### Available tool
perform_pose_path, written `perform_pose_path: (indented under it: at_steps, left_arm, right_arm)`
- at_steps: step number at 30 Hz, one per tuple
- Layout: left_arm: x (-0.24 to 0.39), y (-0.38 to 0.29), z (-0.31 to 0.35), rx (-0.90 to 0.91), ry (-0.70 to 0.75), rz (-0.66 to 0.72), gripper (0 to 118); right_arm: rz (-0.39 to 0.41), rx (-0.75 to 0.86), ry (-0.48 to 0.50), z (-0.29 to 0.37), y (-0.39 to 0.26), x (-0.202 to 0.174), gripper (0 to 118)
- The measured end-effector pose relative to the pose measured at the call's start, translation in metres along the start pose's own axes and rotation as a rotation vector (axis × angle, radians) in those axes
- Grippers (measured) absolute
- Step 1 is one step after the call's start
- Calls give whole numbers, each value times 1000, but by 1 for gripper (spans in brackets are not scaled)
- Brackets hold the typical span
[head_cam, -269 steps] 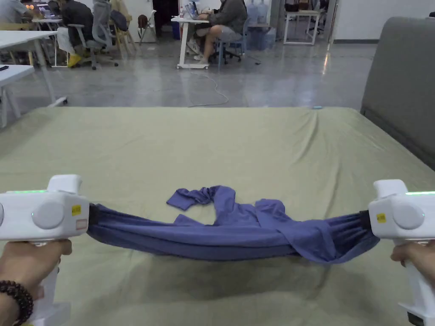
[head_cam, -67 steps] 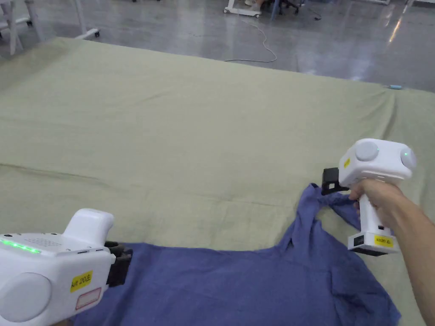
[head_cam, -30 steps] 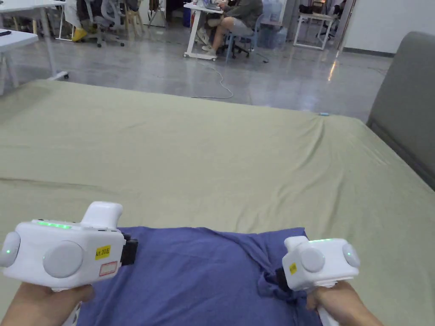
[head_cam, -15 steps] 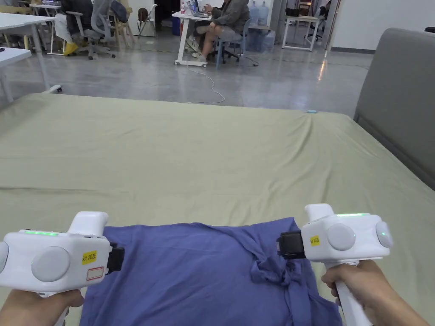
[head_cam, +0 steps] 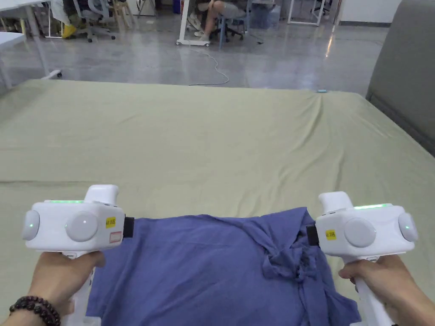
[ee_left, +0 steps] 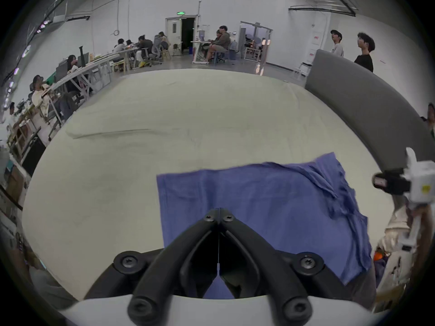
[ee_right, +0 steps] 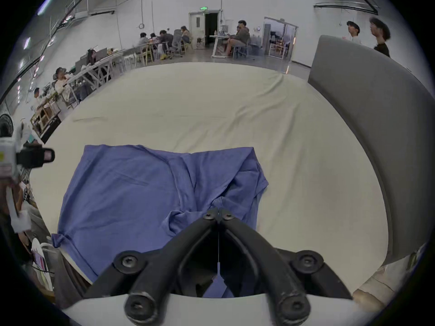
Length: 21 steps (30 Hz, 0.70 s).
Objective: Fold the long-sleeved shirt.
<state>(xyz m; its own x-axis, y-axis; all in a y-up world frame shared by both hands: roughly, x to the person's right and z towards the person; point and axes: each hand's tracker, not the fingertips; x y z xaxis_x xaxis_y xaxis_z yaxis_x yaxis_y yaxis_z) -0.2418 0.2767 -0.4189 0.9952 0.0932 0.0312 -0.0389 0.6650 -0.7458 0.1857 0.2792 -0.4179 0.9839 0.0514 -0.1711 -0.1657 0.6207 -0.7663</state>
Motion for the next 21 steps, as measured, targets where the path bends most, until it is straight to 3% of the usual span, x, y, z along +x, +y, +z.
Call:
perform_pose_path:
  at_steps: [2, 4, 5, 6, 12, 14, 17, 19, 21]
  left_arm:
    - [-6, 18, -30, -24, 42, -7, 5]
    - [-13, 33, -66, -71, 81, -18, 65]
    - [-18, 38, -82, -92, 82, -7, 90]
    - [-23, 42, -100, -119, 128, -5, 103]
    - [-49, 43, -161, -260, 248, 46, 103]
    - [-53, 41, -168, -273, 261, 54, 94]
    - [-46, 33, -162, -261, 246, 30, 4]
    - [-39, 33, -157, -226, 137, 93, 0]
    - [-26, 35, -151, -249, 178, 21, 0]
  right_arm:
    - [-1, -10, 9, -7, 3, 1, 0]
    - [-2, -19, 18, -18, 6, 2, 0]
    - [-2, -23, 18, -22, 8, 2, 0]
    - [1, -25, 15, -26, 9, 2, 0]
    - [3, -42, 10, -43, 16, 8, 0]
    - [-1, -52, 8, -51, 21, 11, 0]
    - [-10, -55, 15, -63, 33, 16, 0]
    - [-5, -56, 13, -75, 45, 20, 0]
    - [-16, -49, -13, -87, 59, 26, 0]
